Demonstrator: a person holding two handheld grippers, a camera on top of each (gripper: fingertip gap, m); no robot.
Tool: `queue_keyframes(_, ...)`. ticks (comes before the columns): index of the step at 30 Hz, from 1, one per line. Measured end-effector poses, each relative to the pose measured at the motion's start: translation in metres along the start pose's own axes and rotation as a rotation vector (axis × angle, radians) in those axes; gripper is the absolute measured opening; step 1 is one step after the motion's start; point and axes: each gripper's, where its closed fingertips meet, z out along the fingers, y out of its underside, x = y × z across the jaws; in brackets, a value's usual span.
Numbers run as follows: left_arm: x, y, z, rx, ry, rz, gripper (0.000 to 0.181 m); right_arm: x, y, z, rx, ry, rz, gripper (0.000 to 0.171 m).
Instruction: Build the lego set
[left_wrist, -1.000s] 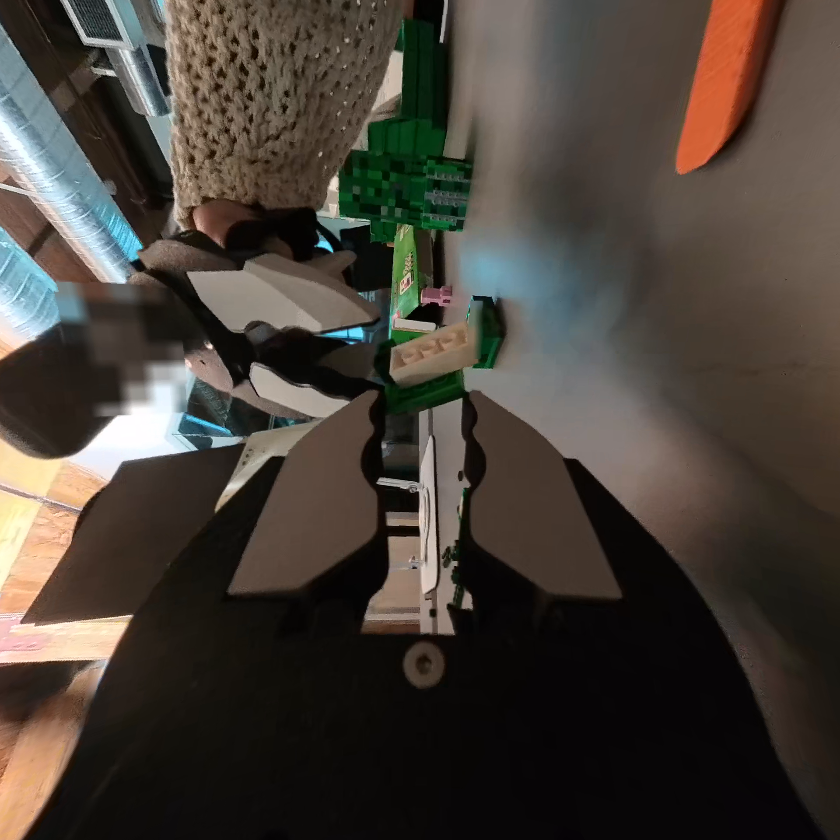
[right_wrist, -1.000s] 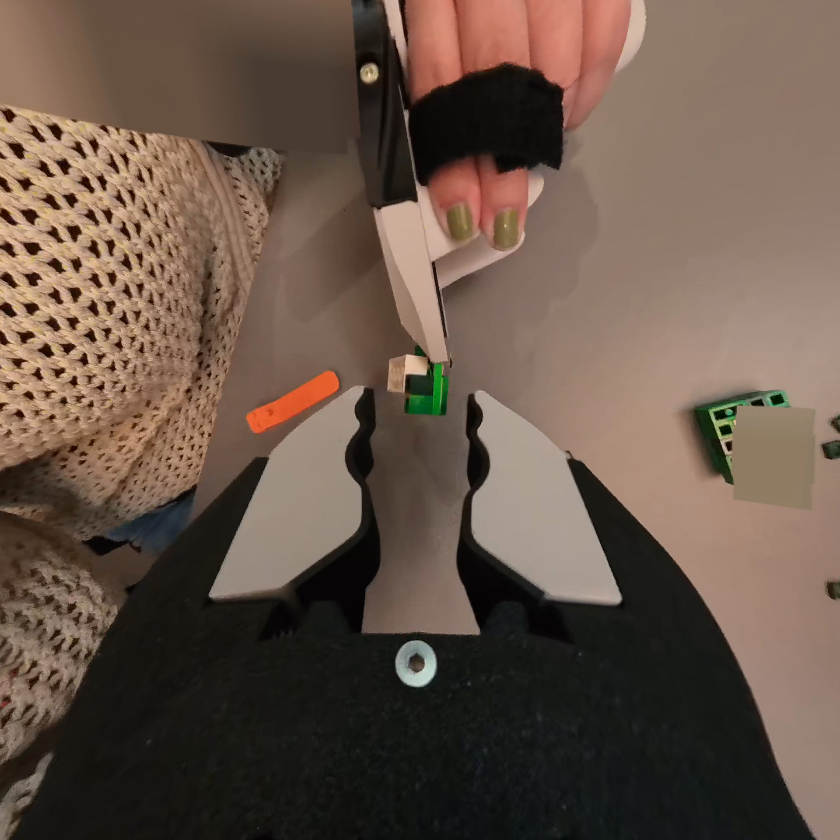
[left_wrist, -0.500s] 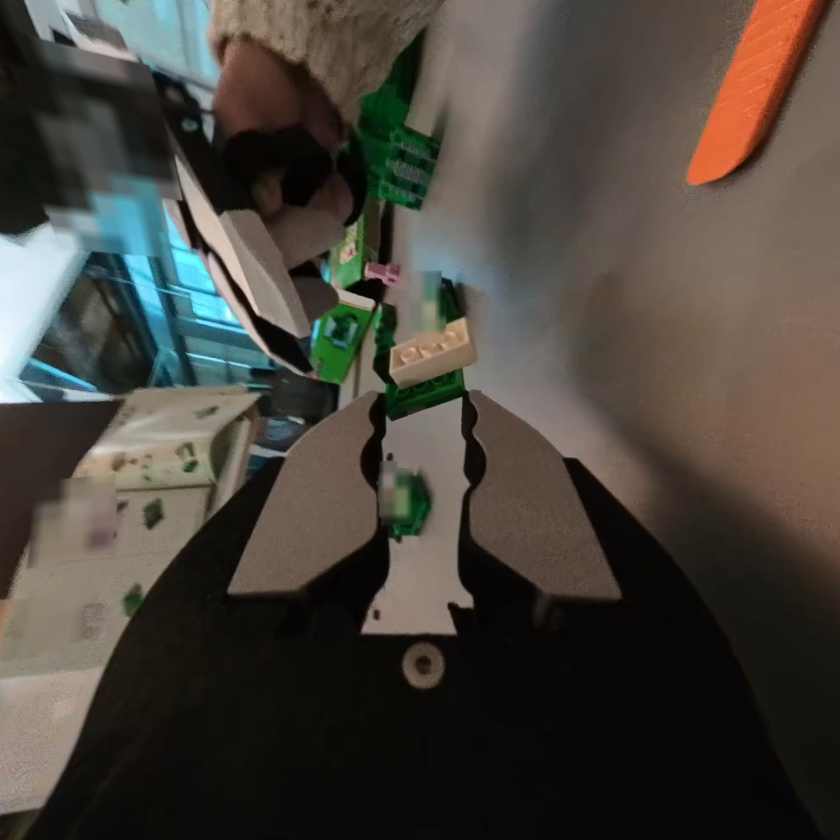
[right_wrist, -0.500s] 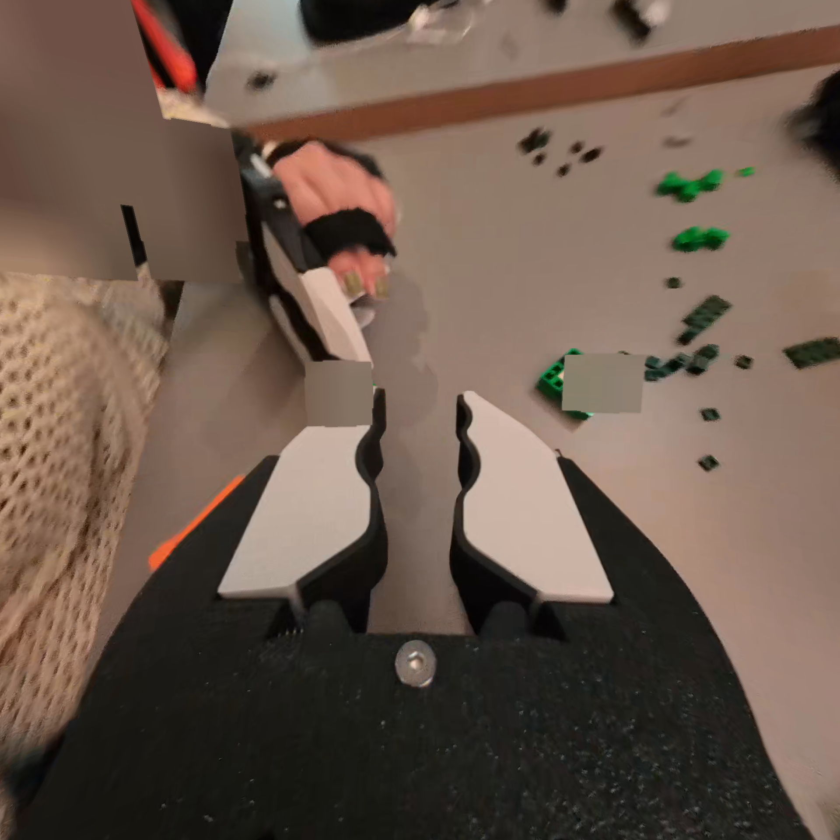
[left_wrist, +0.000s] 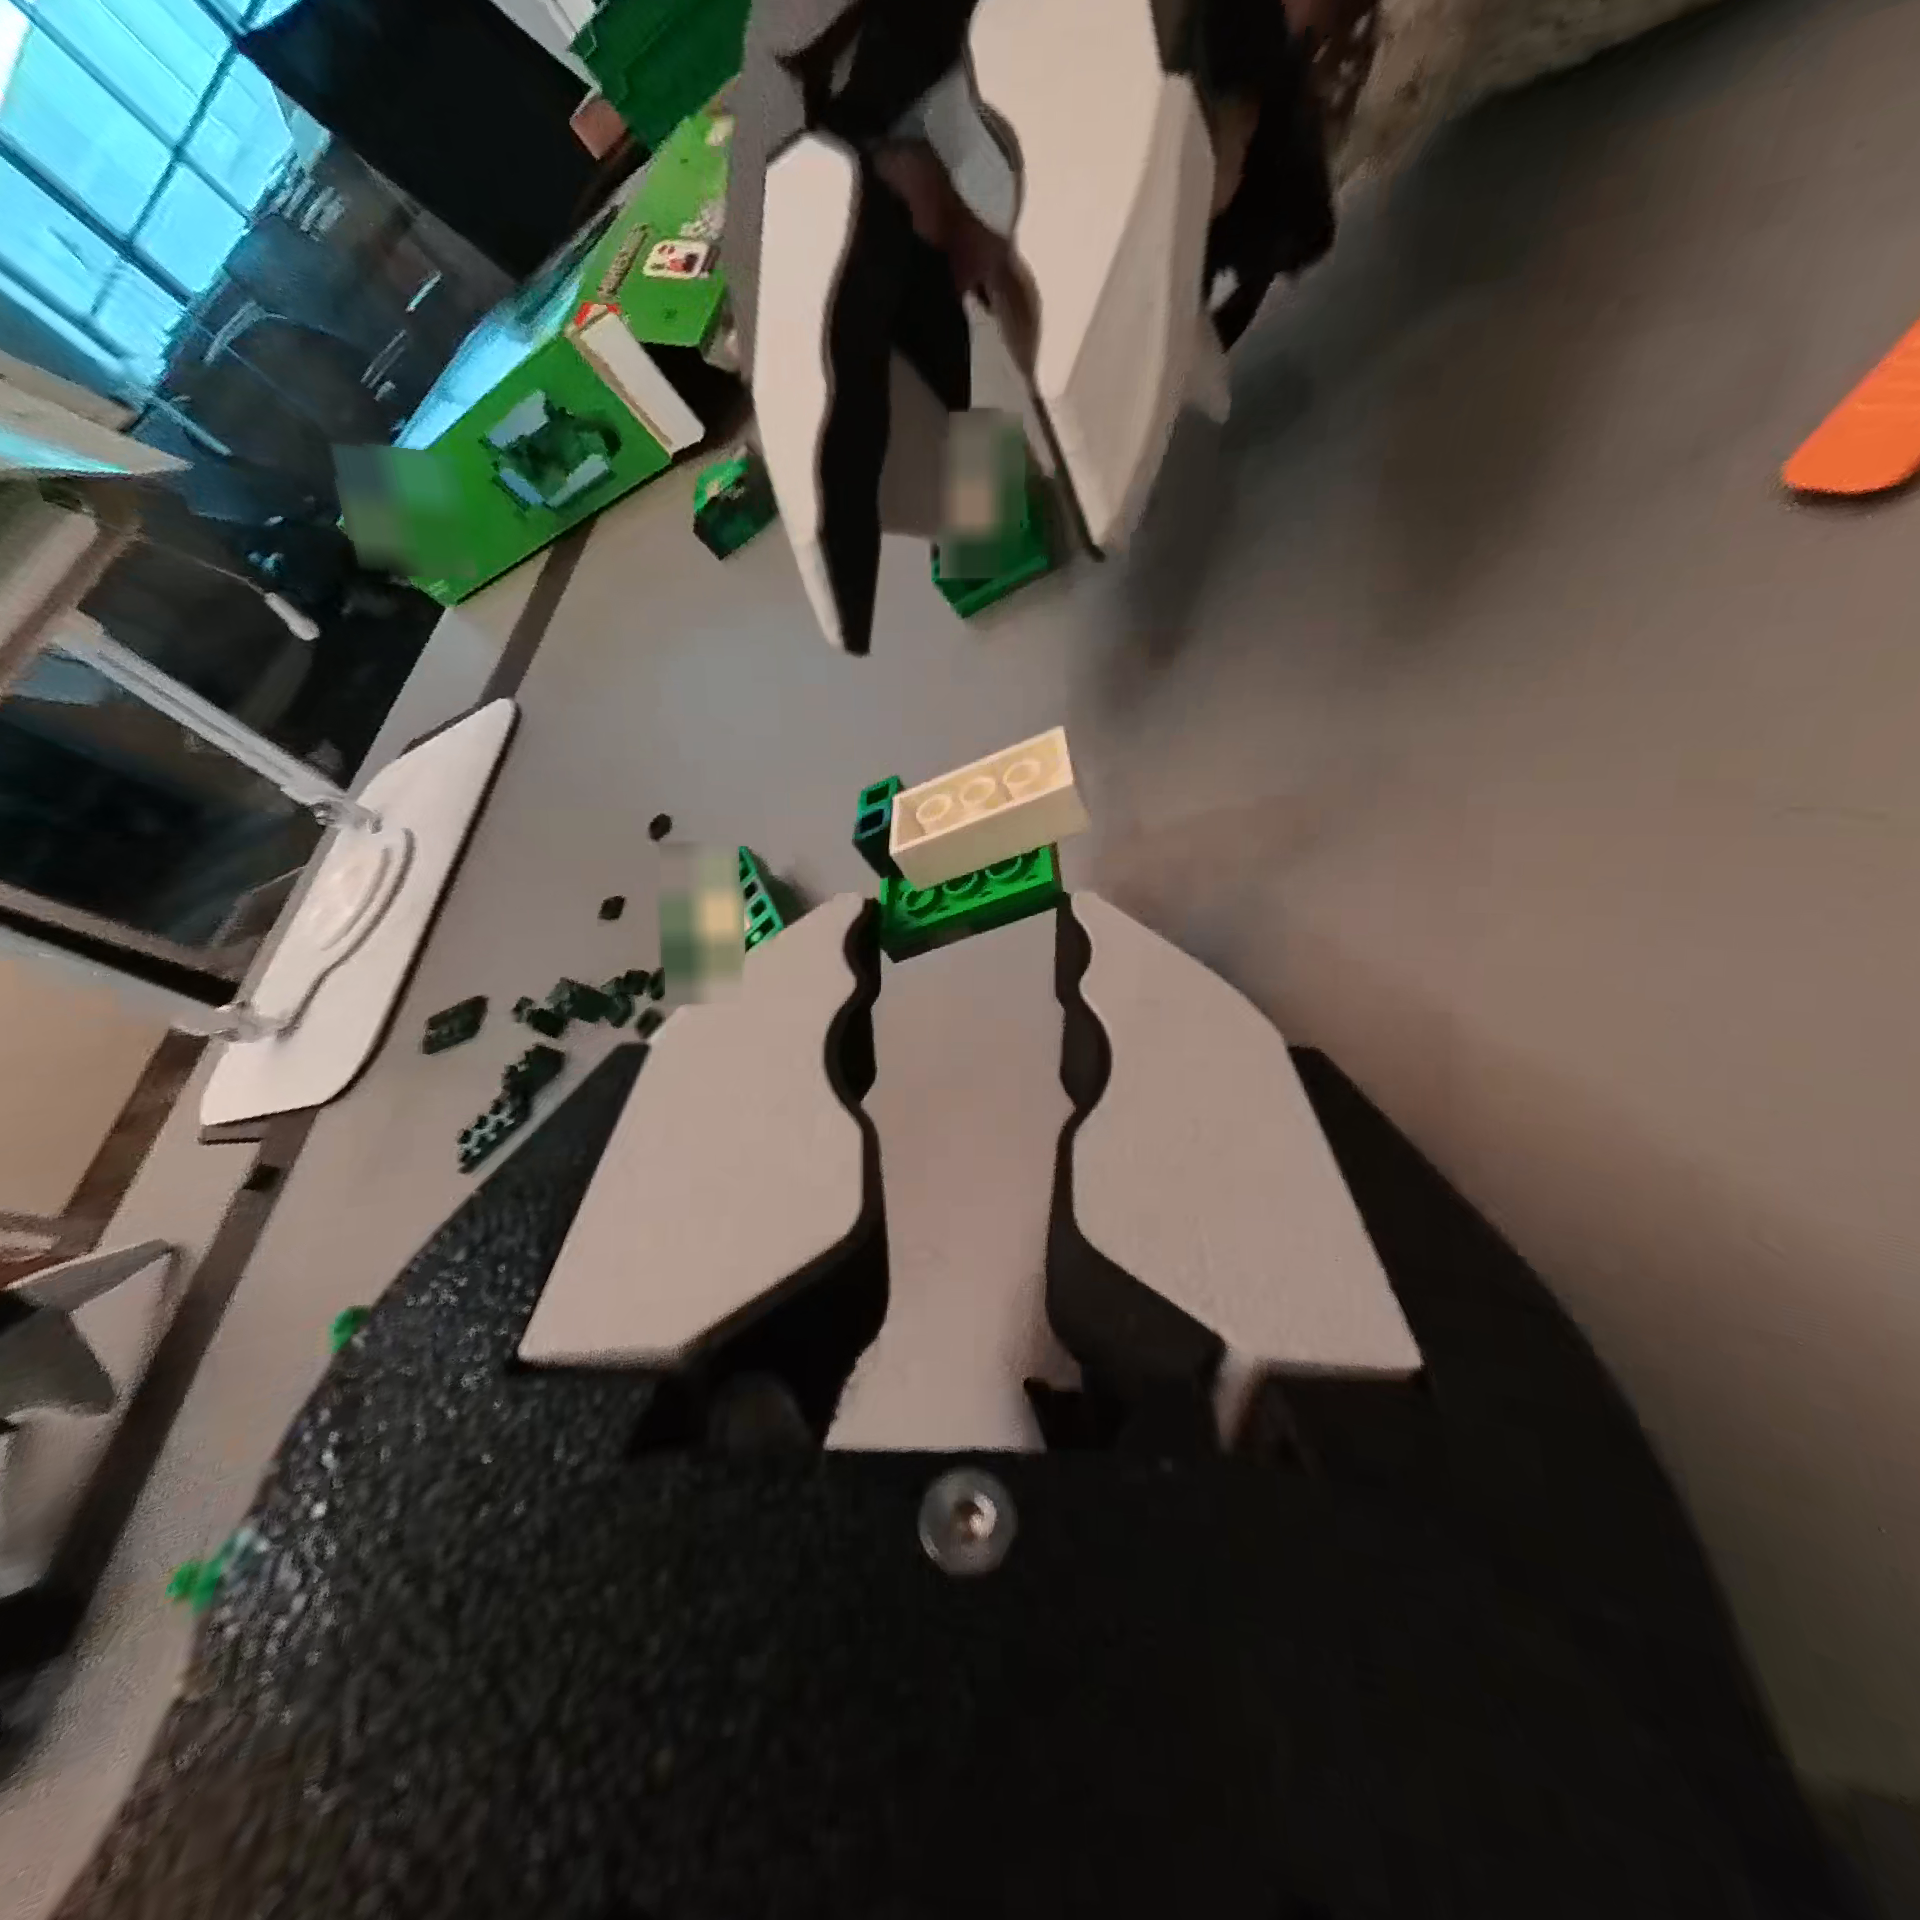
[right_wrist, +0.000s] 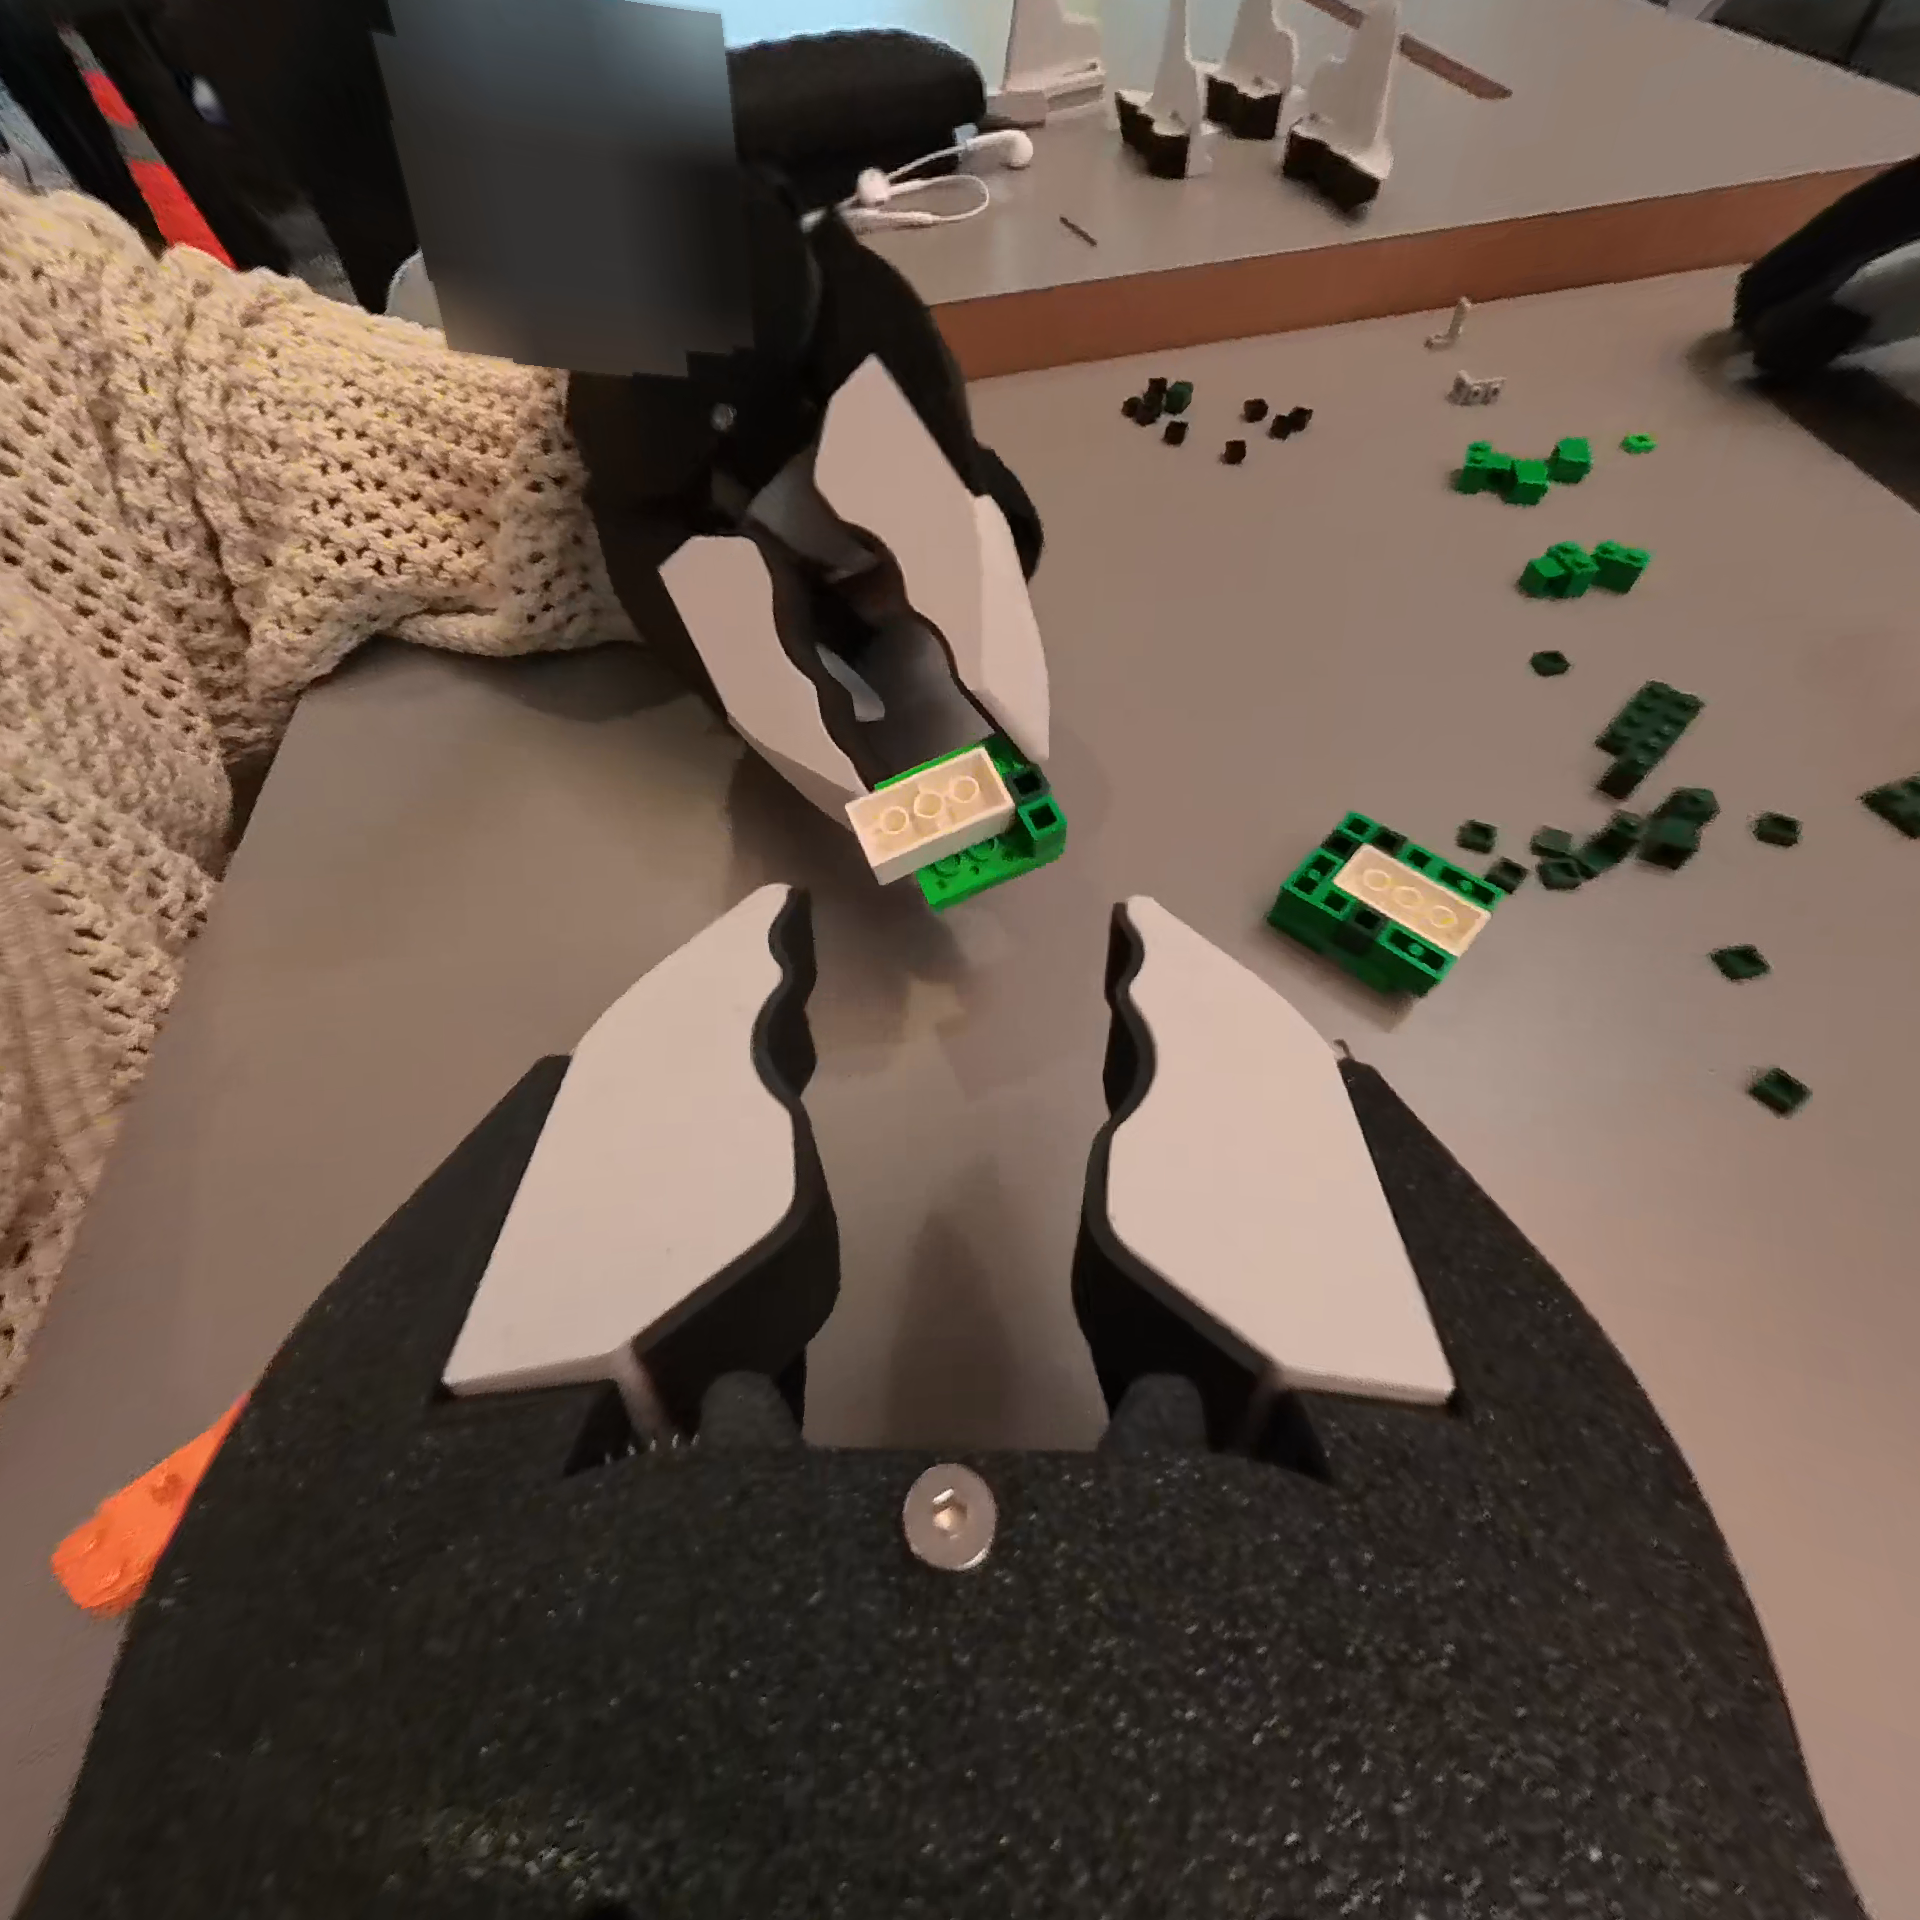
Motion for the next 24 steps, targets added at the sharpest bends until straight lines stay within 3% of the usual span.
queue_keyframes(7, 0.009, -0.007, -0.002, 0.078, 0.072, -0.043, 0.032, -0.016, -0.001, 0.021, -0.070, -0.006, -0.235, 0.062)
queue_keyframes(17, 0.011, -0.024, -0.011, 0.222, 0.089, -0.036, 0.032, -0.023, 0.000, 0.021, -0.082, -0.061, -0.267, 0.061)
queue_keyframes(24, 0.002, -0.031, -0.017, 0.272, 0.112, -0.187, 0.032, -0.018, -0.025, 0.003, 0.021, 0.157, -0.578, 0.066)
